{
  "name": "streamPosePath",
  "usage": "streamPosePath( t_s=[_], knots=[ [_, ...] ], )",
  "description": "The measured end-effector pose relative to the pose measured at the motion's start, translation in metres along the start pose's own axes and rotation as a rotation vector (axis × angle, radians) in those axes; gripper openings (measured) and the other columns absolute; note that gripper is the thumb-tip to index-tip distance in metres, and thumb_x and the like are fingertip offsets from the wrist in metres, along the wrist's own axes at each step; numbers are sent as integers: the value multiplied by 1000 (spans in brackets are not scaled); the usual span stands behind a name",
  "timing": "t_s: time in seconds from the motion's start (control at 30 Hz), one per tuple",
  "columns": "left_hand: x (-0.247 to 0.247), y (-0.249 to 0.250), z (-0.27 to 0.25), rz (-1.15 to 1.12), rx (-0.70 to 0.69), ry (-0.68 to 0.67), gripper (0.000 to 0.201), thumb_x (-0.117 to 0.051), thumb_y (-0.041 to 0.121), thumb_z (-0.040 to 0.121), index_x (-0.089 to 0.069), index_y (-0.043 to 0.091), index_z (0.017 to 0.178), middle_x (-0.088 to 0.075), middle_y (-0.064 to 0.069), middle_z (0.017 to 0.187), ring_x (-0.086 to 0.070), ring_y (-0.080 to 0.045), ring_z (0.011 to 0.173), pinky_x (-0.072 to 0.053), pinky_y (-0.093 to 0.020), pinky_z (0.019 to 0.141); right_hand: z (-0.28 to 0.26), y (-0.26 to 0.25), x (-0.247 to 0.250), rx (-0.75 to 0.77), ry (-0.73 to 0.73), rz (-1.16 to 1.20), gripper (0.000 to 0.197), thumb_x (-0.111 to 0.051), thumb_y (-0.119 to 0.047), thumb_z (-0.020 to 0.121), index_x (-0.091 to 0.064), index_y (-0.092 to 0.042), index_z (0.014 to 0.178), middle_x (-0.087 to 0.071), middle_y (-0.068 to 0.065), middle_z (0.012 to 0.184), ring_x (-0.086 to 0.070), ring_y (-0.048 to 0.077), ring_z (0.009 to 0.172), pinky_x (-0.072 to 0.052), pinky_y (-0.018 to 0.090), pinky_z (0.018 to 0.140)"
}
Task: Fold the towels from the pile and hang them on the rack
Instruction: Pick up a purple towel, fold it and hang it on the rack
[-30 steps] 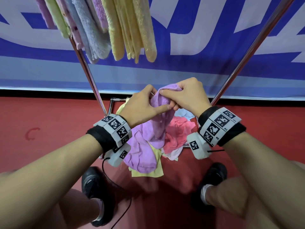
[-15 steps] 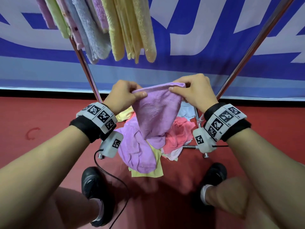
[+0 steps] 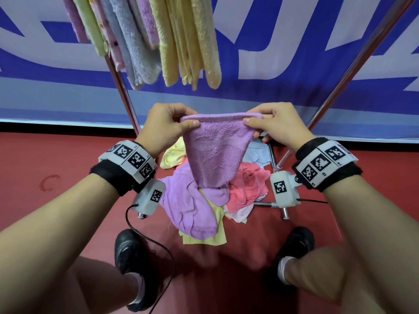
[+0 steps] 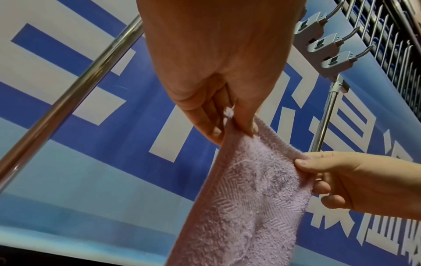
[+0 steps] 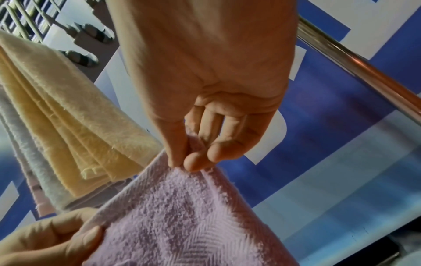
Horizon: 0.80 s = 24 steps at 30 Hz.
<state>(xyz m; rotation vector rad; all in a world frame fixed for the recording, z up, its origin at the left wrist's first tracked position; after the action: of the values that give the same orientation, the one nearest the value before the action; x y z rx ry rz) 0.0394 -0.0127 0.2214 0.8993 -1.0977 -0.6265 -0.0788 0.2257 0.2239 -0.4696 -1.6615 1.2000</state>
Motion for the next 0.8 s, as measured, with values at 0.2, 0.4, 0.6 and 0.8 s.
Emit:
streamPosePath(
  t_s=[0.2, 0.4, 0.6, 0.8],
  knots=[
    [-11, 13, -11, 91, -155, -223, 23, -58, -6, 83, -58, 15, 93, -70, -2, 95, -68, -21, 94, -52, -37, 83, 2, 2, -4, -22, 113, -22, 8, -86, -21, 78, -80, -16, 82, -69, -6, 68, -60, 5, 62, -47, 23, 53],
    [-28, 16, -19, 290, -62, -435, 51, -51, -10, 78, -76, 24, 106, -68, 20, 89, -56, 6, 72, -40, -13, 68, 5, 2, -14, 25, 156, -78, 10, -86, -30, 72, -77, -27, 73, -77, -10, 76, -73, 9, 82, -55, 25, 80],
    [-29, 11, -13, -19, 299, -242, 33, -55, -3, 89, -75, 15, 107, -65, -1, 71, -60, -8, 56, -53, -18, 55, -2, -6, -26, 123, 195, -193, 9, -83, -27, 77, -75, -22, 77, -65, -16, 62, -58, -4, 61, -44, 14, 69],
    [-40, 12, -15, -395, 458, -235, 25, -59, 23, 100, -69, 1, 106, -67, -17, 96, -68, -31, 84, -61, -48, 77, -20, -20, -59, 247, 52, -268, 13, -82, -23, 75, -70, -19, 77, -55, -20, 50, -52, 2, 53, -38, 9, 59]
  ],
)
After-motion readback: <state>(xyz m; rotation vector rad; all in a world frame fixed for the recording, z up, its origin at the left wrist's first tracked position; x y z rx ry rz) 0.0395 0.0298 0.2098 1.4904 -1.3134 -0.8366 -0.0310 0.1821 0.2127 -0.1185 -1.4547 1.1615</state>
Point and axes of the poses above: each hand's wrist, its own z-axis towards the middle knuckle, its own x-axis out of the back of the hand, y = z × x, the point moved 3 cm from there along z, towards the middle knuckle
